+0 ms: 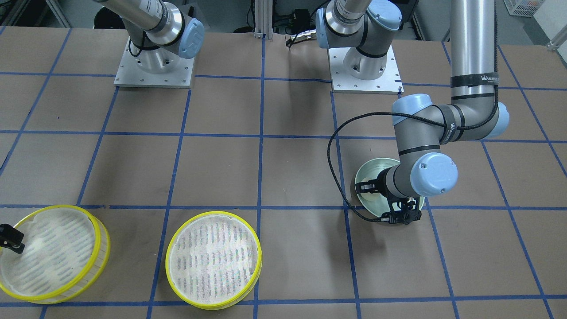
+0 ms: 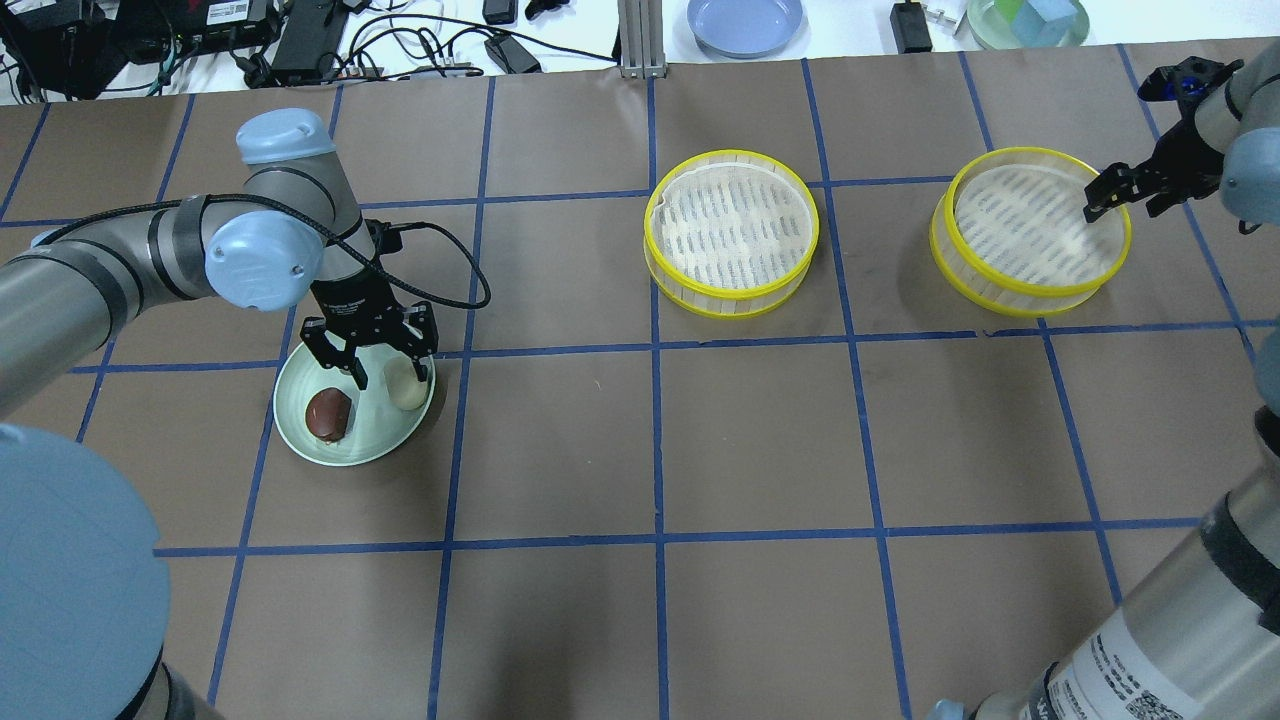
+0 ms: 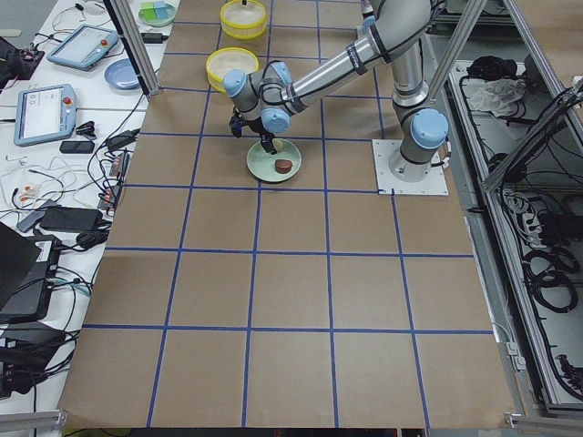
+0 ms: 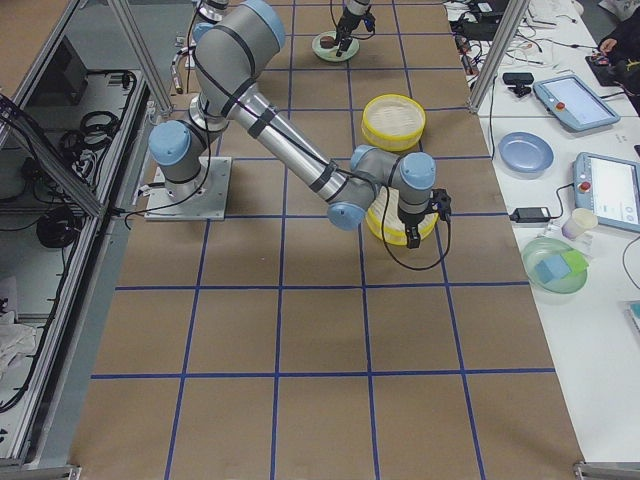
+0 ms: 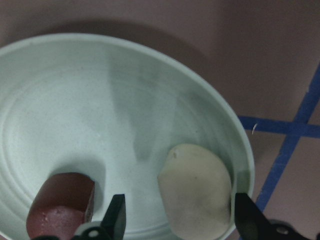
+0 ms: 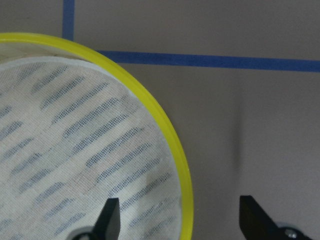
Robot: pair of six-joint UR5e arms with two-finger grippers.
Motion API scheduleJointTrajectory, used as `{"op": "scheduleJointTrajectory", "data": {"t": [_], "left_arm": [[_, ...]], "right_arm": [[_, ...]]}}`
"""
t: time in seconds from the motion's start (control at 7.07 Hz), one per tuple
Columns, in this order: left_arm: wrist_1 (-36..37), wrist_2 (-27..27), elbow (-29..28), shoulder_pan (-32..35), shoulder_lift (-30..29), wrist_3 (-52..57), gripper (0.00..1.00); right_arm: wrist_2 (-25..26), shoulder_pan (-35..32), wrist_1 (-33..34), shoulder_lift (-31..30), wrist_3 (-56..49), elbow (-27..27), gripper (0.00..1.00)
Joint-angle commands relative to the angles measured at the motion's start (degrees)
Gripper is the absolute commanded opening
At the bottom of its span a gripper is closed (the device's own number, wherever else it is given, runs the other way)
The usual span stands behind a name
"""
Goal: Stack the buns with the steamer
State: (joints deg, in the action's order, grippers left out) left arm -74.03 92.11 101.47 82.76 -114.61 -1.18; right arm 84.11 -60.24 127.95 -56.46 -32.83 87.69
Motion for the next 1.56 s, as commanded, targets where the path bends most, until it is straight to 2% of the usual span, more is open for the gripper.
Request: {"op": "scheduleJointTrajectory", "data": {"t": [0.0,0.14,0.28,0.57,0.71,0.85,1.13,1.41], "left_arm": [[0.20,0.00,-0.22,-0.14,-0.09,-0.05,0.00],[1.33,-0.09,-0.40,-0.14,-0.09,-0.06,0.00],[5.78,0.00,-0.31,-0.14,-0.17,0.03,0.00],[8.53,-0.52,-1.79,-0.05,1.75,-1.71,0.00],[7.85,-0.62,-5.28,1.08,2.28,-4.07,0.00],[7.67,-4.97,-8.19,2.48,2.98,-8.62,0.00],[8.72,-17.00,-12.59,4.86,3.08,-18.37,0.00],[17.47,-24.05,-13.76,10.72,1.60,-28.04,0.00]], "right_arm": [[1.57,-1.02,0.20,0.30,0.14,0.29,0.67],[1.76,-1.02,0.63,0.04,-0.12,0.29,0.54],[1.67,-1.02,0.55,0.21,-0.21,0.29,0.37],[1.84,-0.85,0.55,0.30,-0.21,0.29,0.13],[1.58,-0.84,0.55,0.04,0.48,0.38,0.10],[1.76,-0.84,0.55,0.04,0.14,0.29,0.04],[2.37,-0.84,-0.06,-1.97,0.75,0.29,0.03],[2.46,-0.84,-0.85,-4.70,0.93,0.29,0.04]]}}
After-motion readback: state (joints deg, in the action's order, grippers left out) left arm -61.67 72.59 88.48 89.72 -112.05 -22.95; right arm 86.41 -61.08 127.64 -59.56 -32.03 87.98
